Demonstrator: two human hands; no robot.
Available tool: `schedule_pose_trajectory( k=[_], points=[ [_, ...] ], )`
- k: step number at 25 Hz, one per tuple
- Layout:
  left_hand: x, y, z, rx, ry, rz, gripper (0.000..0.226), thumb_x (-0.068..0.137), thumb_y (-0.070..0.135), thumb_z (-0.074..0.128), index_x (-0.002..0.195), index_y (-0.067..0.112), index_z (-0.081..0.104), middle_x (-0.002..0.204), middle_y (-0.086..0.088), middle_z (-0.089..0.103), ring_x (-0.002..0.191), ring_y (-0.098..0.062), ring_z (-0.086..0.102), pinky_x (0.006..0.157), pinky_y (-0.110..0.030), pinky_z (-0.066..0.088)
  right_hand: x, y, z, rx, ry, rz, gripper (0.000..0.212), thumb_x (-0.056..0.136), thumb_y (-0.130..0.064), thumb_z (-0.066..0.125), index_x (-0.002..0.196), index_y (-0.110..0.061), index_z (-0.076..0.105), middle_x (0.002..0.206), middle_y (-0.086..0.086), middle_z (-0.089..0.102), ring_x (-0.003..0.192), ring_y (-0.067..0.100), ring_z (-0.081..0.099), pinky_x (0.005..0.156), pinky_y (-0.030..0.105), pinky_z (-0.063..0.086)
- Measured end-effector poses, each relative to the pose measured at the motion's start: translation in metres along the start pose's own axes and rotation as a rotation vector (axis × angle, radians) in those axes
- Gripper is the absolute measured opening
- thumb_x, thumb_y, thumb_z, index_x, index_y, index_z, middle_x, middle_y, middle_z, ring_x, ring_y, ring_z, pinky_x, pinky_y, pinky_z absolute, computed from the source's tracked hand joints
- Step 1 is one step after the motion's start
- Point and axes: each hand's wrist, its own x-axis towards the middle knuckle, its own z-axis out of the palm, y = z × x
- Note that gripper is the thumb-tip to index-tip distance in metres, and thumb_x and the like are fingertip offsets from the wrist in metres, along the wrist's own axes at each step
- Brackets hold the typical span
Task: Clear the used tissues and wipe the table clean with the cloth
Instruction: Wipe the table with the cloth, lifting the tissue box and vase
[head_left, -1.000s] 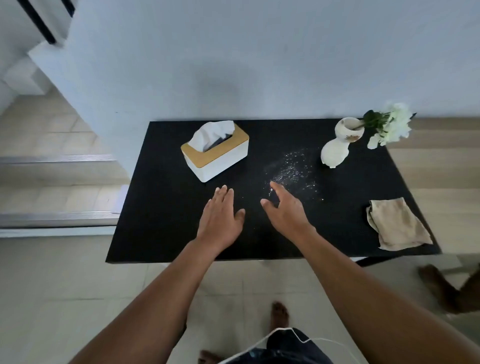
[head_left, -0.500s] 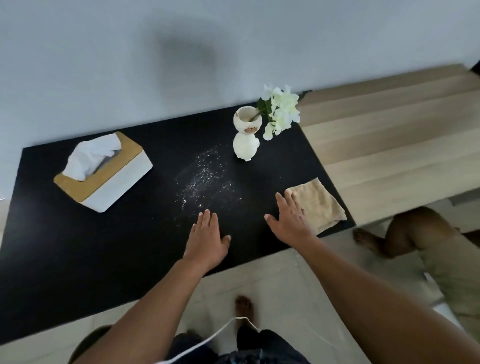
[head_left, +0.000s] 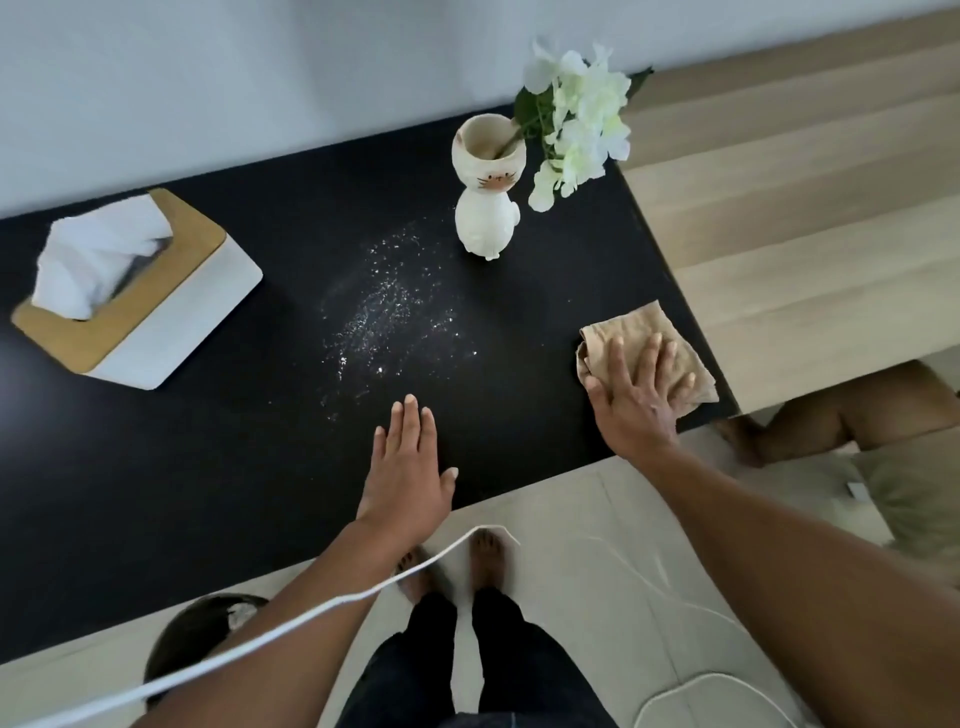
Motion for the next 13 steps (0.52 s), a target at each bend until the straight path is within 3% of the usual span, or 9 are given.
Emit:
schedule_pose_trajectory(
  k=[5, 8, 10, 13],
  points=[
    [0.003, -0.005, 0.008, -0.012, 0.033, 0.010, 0.084, 0.106, 0.045, 0.042, 0.165, 0.007, -0.004, 0.172, -0.014, -0.019, 0.160, -0.028, -0.018, 0.131, -0.045, -0.001, 0.015, -0.039, 0.008, -0.014, 0.010, -0.021, 0.068, 0.105, -0.058, 0.022, 0.164, -0.033, -0.002, 0.171, 0.014, -0.020, 0.154, 0.037, -0.029, 0.119, 0.069, -0.014],
    [0.004, -0.005, 0.010, -0.038, 0.056, 0.002, 0.085, 0.105, 0.045, 0.045, 0.165, 0.006, -0.001, 0.173, -0.013, -0.017, 0.161, -0.027, -0.016, 0.131, -0.044, -0.001, 0.013, -0.085, 0.020, -0.056, -0.029, -0.209, 0.066, 0.106, -0.053, 0.026, 0.165, -0.031, 0.003, 0.171, 0.016, -0.017, 0.154, 0.041, -0.027, 0.119, 0.068, -0.018],
    [0.003, -0.005, 0.009, -0.036, 0.055, 0.004, 0.086, 0.105, 0.045, 0.046, 0.165, 0.006, -0.001, 0.173, -0.012, -0.017, 0.160, -0.026, -0.016, 0.130, -0.042, -0.003, -0.012, -0.100, 0.035, -0.083, 0.000, -0.395, 0.065, 0.106, -0.048, 0.029, 0.165, -0.027, 0.012, 0.172, 0.017, -0.007, 0.157, 0.041, -0.017, 0.121, 0.070, -0.011],
    [0.002, -0.005, 0.006, -0.043, 0.054, 0.016, 0.086, 0.105, 0.045, 0.046, 0.165, 0.007, -0.003, 0.173, -0.012, -0.019, 0.160, -0.025, -0.018, 0.129, -0.040, -0.005, -0.048, -0.063, 0.042, -0.121, -0.001, -0.573, 0.062, 0.108, -0.043, 0.026, 0.165, -0.019, 0.016, 0.174, 0.011, 0.000, 0.160, 0.031, -0.009, 0.125, 0.063, 0.006]
  ],
)
